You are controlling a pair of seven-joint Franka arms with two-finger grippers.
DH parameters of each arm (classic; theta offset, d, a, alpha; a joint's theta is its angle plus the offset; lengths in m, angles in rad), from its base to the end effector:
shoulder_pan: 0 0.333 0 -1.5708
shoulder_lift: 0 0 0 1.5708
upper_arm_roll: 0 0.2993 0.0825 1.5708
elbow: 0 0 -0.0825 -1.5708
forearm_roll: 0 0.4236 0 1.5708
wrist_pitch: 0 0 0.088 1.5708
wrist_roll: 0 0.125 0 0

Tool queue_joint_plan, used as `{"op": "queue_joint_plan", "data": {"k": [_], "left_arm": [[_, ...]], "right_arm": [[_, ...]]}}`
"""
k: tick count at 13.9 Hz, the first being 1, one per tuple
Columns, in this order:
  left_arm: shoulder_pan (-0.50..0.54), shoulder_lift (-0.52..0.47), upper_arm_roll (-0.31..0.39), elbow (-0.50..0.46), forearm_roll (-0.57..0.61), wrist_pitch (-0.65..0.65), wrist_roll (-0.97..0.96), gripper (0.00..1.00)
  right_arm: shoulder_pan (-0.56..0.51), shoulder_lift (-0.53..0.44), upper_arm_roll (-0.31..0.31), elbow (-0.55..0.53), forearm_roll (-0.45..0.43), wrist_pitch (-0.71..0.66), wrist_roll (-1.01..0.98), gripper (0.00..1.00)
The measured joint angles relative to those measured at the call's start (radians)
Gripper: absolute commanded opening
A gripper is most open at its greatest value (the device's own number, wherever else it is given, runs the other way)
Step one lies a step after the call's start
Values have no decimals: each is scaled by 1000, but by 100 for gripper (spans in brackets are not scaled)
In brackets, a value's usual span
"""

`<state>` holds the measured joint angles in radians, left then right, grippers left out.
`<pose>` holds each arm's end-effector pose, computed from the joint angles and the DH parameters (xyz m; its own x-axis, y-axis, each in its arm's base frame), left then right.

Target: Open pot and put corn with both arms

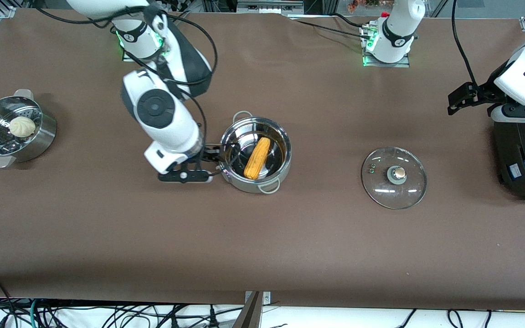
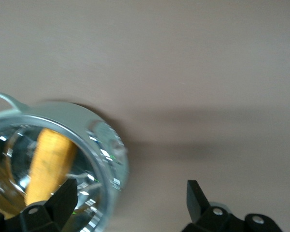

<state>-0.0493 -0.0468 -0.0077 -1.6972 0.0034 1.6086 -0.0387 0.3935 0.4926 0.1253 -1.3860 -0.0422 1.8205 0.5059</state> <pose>0.5790 -0.0327 0.5558 0.9990 -0.0184 -0.0416 -0.0186 -0.9998 -0.0054 0.6368 0.3432 0.3802 0.9983 0.0110 -0.0566 0.0116 -0.9999 0.0098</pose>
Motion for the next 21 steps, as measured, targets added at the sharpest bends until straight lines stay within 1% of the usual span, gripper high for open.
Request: {"op": "queue_joint_plan", "data": {"k": [2,3,5,6,8,10,13,14,16,18,21], "left_arm": [[2,-1,5,0,0,-11,-2,100],[9,-1,7,0,0,-15,-3,100],[40,-1,10,1,0,-18,-3,100],[56,-1,11,1,0,-18,-3,100],[68,-1,12,1,0,-18,-3,100],[67,-2,5,1,0,-18,-3,100],[63,-2,-1,8,0,-18,-3,100],[63,-2,-1,9,0,-18,-3,100],[63,-3,-1,10,0,-18,-3,100],[64,-3,0,11,1,-18,-3,100],[64,-3,1,11,2,-18,-3,100]], "right_arm": [[-6,-87,-45,-32,19,-73,-61,100],[-7,-147,-64,-75,25,-90,-78,100],[-8,-288,-98,-196,28,-101,-115,100],[-13,-352,-110,-247,28,-113,-134,100],[-66,-433,-117,-289,28,-173,-182,100],[-150,-471,-121,-283,32,-213,-278,100],[-275,-482,-121,-262,45,-254,-444,100],[-312,-482,-105,-255,46,-265,-466,100],[-393,-482,-36,-244,48,-283,-478,100],[-413,-482,-4,-242,48,-289,-476,100],[-414,-482,6,-240,48,-290,-474,100]]}}
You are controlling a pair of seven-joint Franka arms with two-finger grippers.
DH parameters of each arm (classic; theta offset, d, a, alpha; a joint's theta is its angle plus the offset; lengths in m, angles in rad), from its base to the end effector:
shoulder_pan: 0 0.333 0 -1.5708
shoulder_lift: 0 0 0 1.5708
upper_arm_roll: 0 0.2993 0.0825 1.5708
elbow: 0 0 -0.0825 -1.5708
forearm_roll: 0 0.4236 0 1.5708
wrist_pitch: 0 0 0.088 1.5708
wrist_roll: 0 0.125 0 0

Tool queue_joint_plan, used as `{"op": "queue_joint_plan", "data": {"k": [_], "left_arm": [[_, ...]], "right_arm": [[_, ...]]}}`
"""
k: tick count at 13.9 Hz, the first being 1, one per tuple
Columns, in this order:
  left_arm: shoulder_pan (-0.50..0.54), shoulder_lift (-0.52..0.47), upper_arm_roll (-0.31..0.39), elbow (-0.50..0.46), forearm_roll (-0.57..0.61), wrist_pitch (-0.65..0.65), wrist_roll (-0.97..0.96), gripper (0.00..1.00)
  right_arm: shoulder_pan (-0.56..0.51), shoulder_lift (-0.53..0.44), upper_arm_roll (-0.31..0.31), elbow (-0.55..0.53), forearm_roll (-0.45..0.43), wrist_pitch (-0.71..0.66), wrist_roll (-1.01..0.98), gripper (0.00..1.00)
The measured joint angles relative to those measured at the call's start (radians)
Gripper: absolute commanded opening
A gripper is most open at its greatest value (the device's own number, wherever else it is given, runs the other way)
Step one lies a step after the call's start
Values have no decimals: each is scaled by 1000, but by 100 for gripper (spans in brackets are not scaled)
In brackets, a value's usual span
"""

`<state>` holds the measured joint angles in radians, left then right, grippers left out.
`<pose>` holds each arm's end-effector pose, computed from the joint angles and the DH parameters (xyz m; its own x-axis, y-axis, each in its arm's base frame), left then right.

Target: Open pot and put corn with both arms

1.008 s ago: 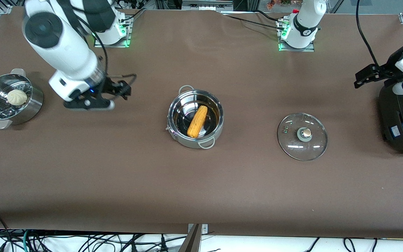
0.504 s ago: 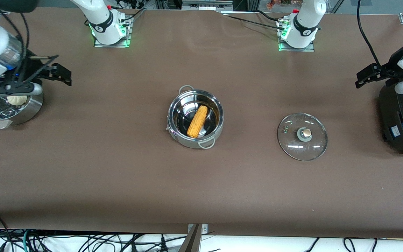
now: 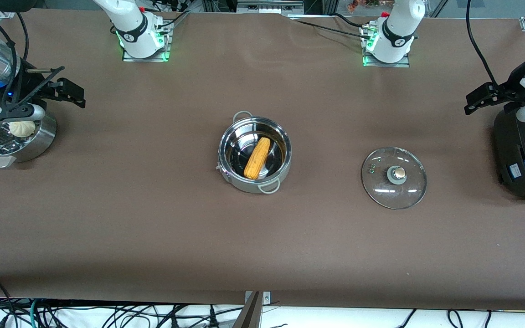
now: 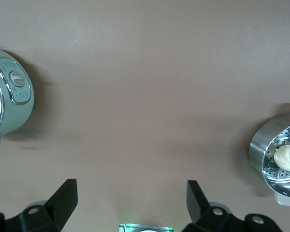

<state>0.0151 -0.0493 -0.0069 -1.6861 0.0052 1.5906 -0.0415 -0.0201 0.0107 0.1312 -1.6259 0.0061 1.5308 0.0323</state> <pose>0.5779 0.0053 0.5615 0.9977 0.0496 -0.0459 0.0493 -0.9988 -0.0074 0.5844 0.0657 0.5523 0.9913 0.0785 -0.1057 0.0785 -0.9969 -0.0041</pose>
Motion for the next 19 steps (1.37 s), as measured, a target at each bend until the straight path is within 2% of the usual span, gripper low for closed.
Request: {"op": "queue_joint_plan", "data": {"k": [7,12,19], "left_arm": [[-7,1,-8,0,1,4,0,100],[-8,3,-16,0,57,18,0,100],[3,3,-12,1,57,17,0,100]], "right_arm": [[-2,0,3,2,0,-2,4,100],[-3,0,3,4,-1,-2,7,100],[-13,0,3,41,-1,-2,7,100]]}}
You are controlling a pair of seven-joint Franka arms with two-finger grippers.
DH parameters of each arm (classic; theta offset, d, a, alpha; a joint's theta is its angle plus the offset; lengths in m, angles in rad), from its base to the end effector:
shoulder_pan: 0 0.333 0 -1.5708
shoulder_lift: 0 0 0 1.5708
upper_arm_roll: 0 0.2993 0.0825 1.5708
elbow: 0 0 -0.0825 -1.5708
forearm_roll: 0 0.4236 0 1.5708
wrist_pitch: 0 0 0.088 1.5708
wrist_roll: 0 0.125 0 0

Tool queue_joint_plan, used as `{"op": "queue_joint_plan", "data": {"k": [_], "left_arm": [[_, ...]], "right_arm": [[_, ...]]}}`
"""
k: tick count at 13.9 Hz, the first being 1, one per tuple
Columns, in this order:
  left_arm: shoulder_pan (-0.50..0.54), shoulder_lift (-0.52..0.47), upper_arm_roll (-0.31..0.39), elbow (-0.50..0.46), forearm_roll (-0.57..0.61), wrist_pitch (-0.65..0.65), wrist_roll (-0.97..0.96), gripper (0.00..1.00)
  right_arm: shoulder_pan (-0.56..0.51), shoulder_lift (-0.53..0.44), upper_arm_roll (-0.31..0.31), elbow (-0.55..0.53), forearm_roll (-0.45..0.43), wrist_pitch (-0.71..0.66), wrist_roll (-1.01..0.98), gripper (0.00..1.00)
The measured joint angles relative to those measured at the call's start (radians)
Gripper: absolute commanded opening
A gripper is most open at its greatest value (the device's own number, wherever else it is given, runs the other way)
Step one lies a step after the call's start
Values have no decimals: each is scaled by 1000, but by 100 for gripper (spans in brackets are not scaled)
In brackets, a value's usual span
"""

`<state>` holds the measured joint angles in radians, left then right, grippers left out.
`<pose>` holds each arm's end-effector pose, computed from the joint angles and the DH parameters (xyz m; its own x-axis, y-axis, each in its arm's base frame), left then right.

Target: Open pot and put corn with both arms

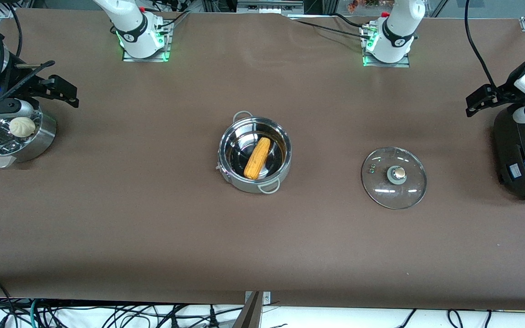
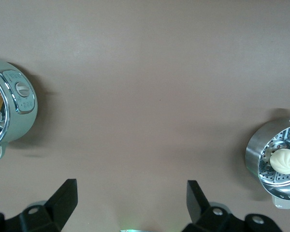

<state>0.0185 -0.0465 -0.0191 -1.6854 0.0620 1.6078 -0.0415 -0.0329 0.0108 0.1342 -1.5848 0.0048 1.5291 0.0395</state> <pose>0.5808 0.0070 0.5619 0.9988 0.0386 -0.0285 0.0367 -0.9973 -0.0639 0.5877 0.0600 0.5728 0.9959 0.0618 -0.0665 0.0617 -0.9981 -0.0036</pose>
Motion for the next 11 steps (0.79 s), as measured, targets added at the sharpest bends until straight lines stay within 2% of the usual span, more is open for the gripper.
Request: {"op": "queue_joint_plan", "data": {"k": [11], "left_arm": [[3,0,-1,0,0,-4,0,100]], "right_arm": [[-1,6,7,0,-21,-1,0,100]]}}
